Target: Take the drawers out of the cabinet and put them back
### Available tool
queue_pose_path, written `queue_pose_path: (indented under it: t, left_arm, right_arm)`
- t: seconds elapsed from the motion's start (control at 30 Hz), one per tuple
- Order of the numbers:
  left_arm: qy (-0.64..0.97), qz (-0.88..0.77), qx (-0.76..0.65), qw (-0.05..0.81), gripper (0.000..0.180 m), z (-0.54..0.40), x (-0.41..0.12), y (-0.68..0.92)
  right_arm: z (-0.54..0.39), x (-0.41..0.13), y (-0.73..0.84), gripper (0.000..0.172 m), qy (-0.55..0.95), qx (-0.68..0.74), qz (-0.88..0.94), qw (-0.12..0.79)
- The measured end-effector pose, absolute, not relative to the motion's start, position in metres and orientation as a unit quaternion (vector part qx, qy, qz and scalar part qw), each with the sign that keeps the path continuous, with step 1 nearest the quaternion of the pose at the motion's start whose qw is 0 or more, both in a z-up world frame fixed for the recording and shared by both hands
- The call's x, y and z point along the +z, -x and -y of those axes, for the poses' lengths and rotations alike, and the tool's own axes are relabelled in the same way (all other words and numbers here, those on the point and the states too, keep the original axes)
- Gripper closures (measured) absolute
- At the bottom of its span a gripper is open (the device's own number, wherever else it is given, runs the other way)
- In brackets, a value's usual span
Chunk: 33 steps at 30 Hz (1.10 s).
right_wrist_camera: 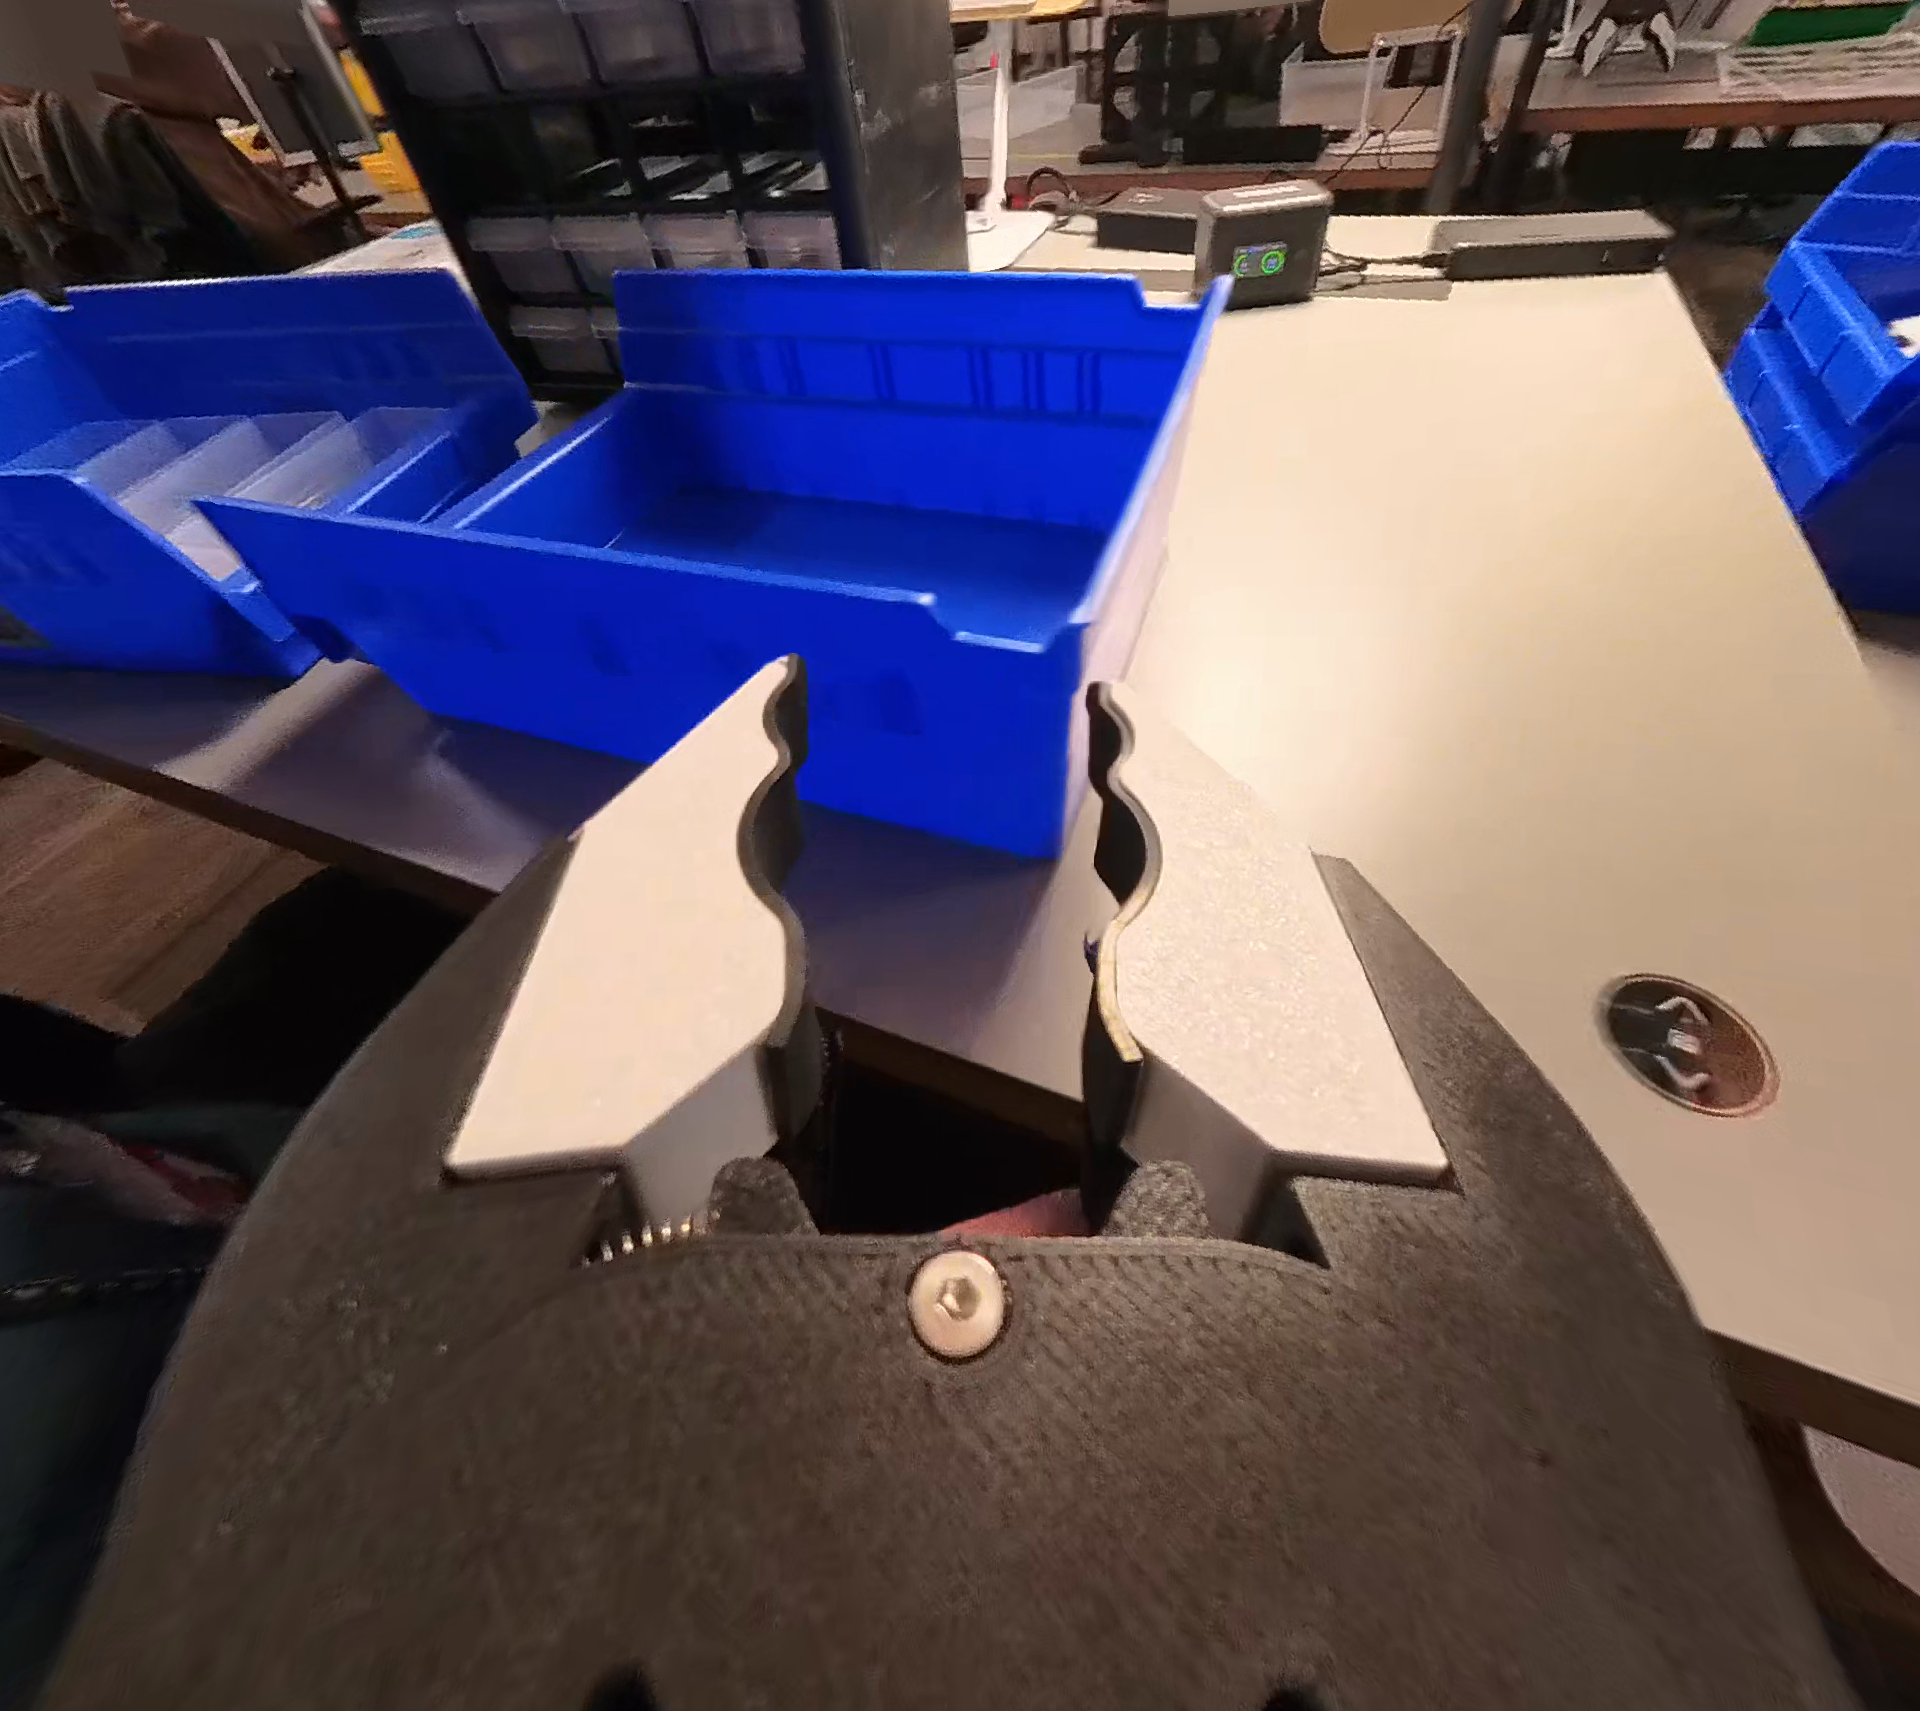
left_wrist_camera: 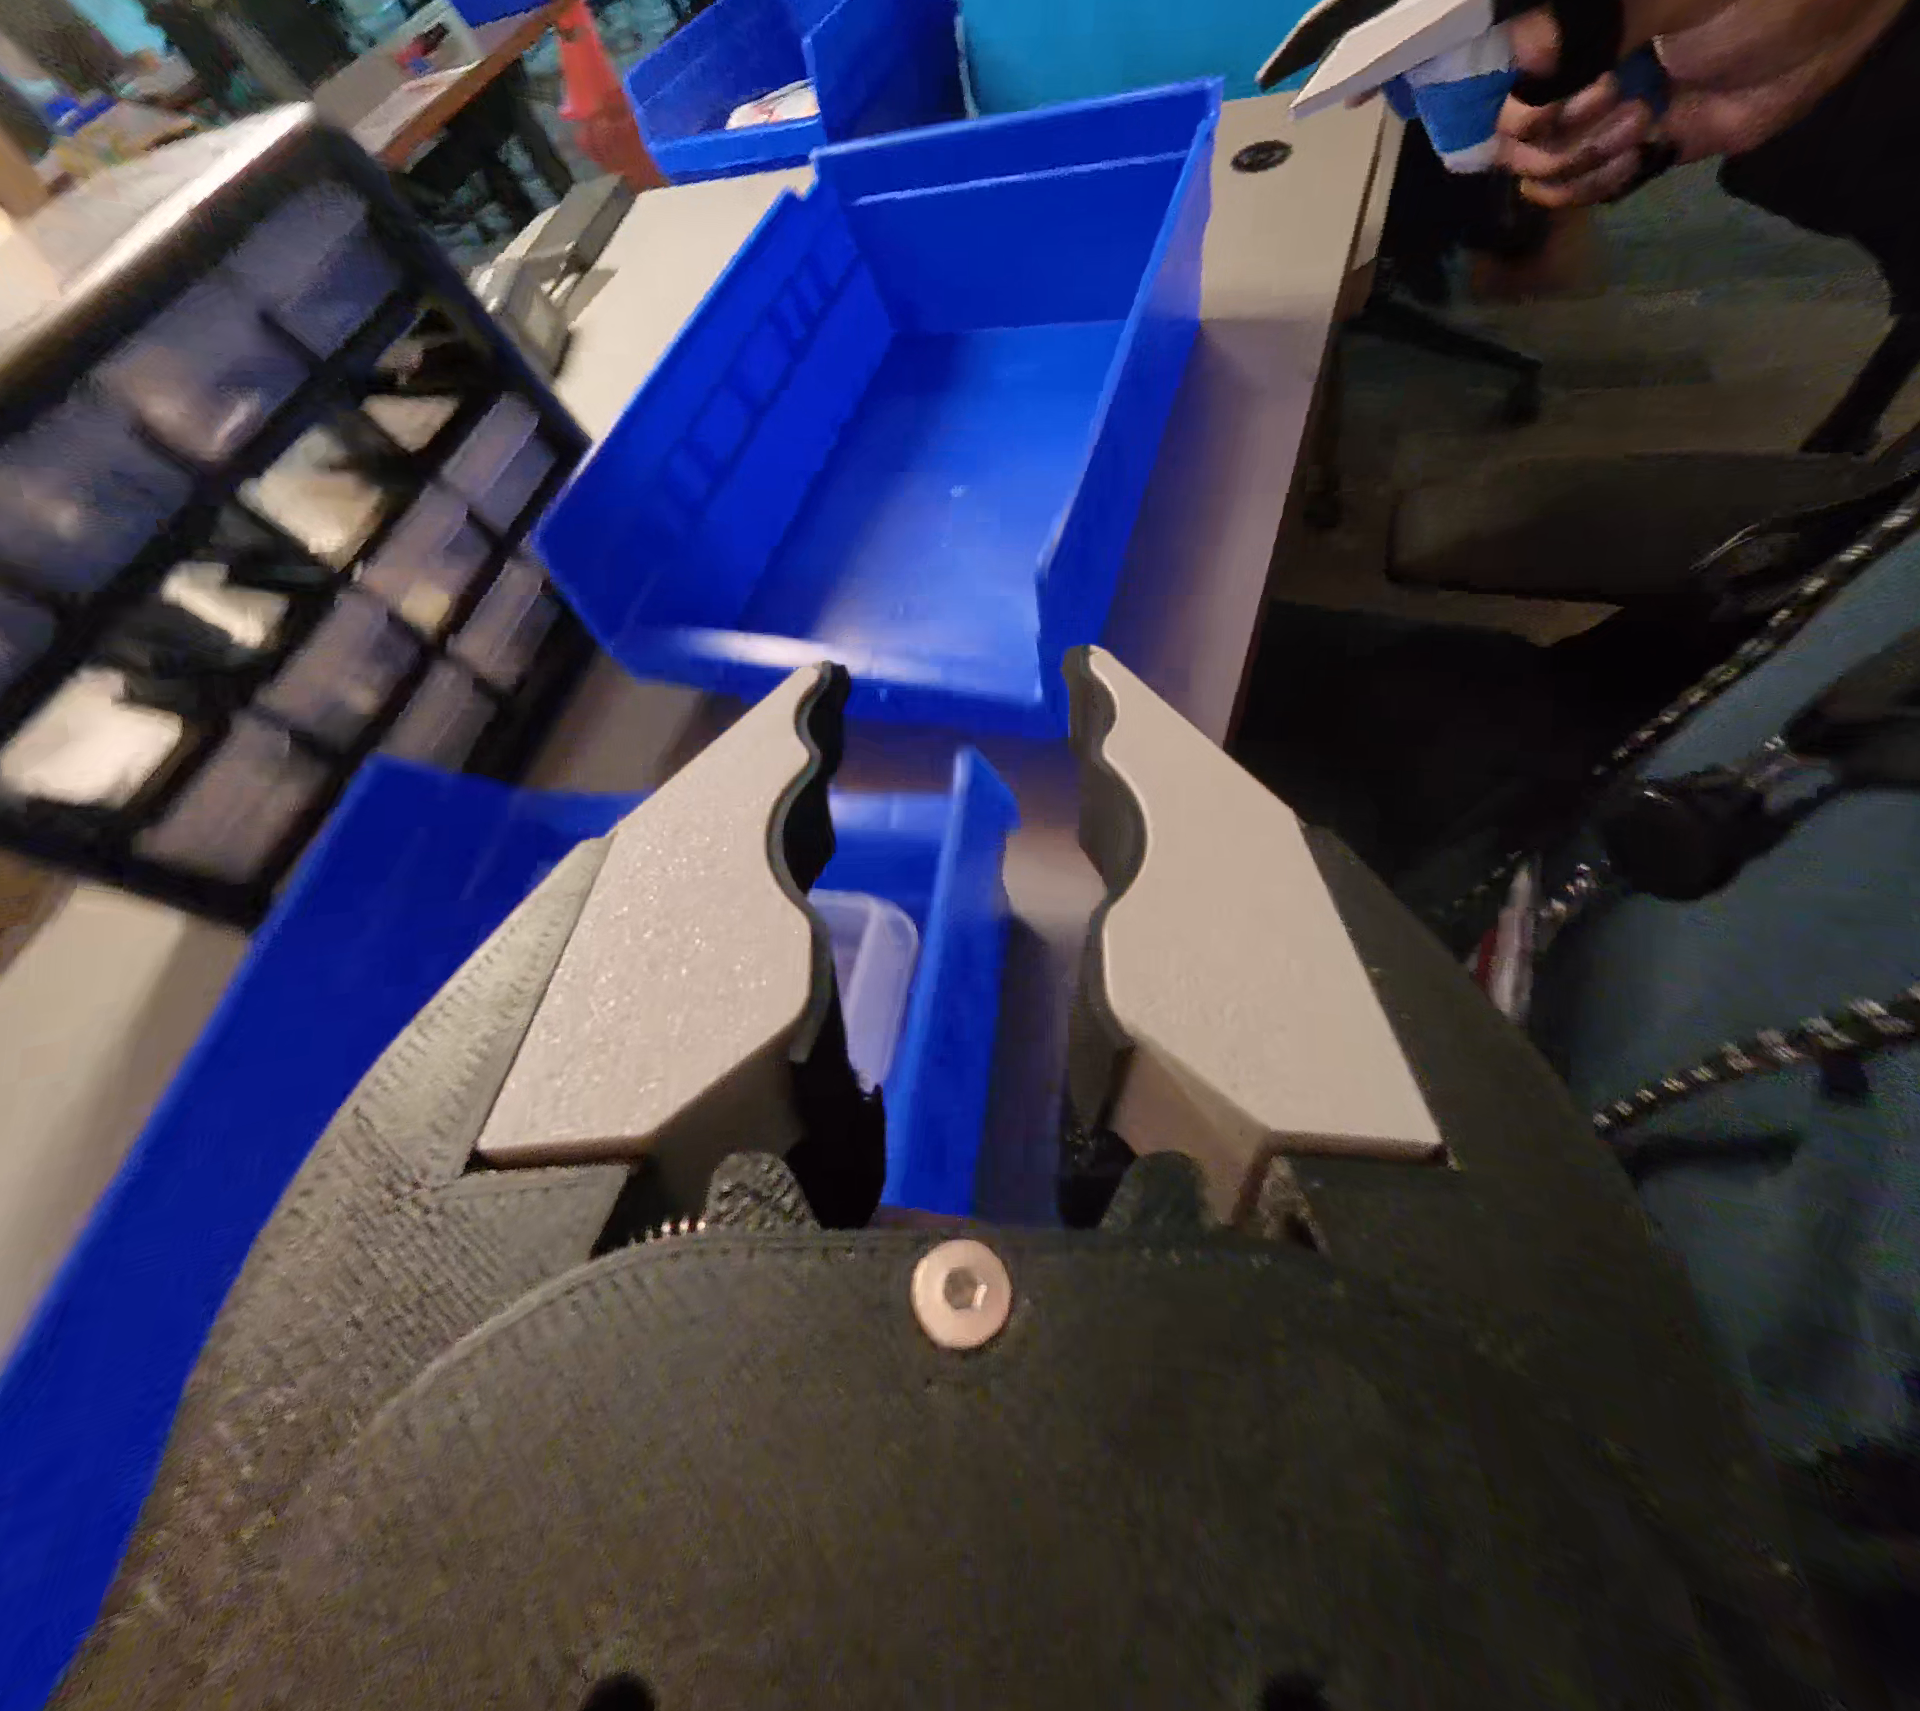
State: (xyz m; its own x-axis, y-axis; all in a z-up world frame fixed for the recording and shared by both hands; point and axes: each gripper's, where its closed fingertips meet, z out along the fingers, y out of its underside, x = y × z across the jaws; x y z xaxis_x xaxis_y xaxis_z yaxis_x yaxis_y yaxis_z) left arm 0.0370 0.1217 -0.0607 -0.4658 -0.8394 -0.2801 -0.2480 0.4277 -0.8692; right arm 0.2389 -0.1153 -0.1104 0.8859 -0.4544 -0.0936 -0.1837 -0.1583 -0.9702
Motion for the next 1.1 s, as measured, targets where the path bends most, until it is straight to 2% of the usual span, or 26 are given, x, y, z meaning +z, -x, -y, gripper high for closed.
queue_pose_path:
  t: [0.13, 0.23, 0.27, 0.43, 0.5, 0.57, 0.73, 0.83, 0.93, 1.1]
  left_arm:
    - [0.427, -0.701, -0.421, 0.387, 0.138, -0.145, -0.074, 0.002]
    - [0.464, -0.679, -0.383, 0.421, 0.139, -0.171, -0.092, 0.014]
    - [0.466, -0.675, -0.372, 0.434, 0.155, -0.18, -0.098, 0.015]
    - [0.436, -0.665, -0.392, 0.462, 0.168, -0.215, -0.112, 0.021]
    - [0.433, -0.651, -0.413, 0.466, 0.16, -0.239, -0.111, 0.024]
    - [0.453, -0.628, -0.406, 0.485, 0.142, -0.267, -0.104, 0.028]
    - [0.493, -0.532, -0.422, 0.544, 0.129, -0.272, -0.056, 0.034]
    - [0.563, -0.462, -0.391, 0.564, 0.106, -0.273, -0.064, 0.021]
    - [0.597, -0.416, -0.35, 0.59, 0.087, -0.272, -0.076, 0.012]
    - [0.607, -0.411, -0.339, 0.59, 0.077, -0.265, -0.08, -0.004]
  right_arm:
    - [0.09, -0.114, -0.218, 0.119, 0.766, -0.07, -0.191, 0.61]
    - [0.072, -0.123, -0.22, 0.119, 0.778, -0.074, -0.198, 0.591]
    - [0.068, -0.126, -0.224, 0.121, 0.78, -0.078, -0.2, 0.588]
    - [0.064, -0.119, -0.255, 0.116, 0.757, -0.091, -0.223, 0.607]
    - [0.064, -0.115, -0.261, 0.117, 0.754, -0.096, -0.226, 0.609]
    - [0.063, -0.112, -0.26, 0.116, 0.757, -0.104, -0.222, 0.606]
    - [0.051, -0.111, -0.238, 0.109, 0.757, -0.139, -0.218, 0.6]
    - [0.043, -0.106, -0.225, 0.103, 0.749, -0.199, -0.206, 0.597]
    - [0.037, -0.1, -0.219, 0.087, 0.741, -0.215, -0.219, 0.597]
    - [0.023, -0.081, -0.205, 0.079, 0.713, -0.212, -0.23, 0.627]
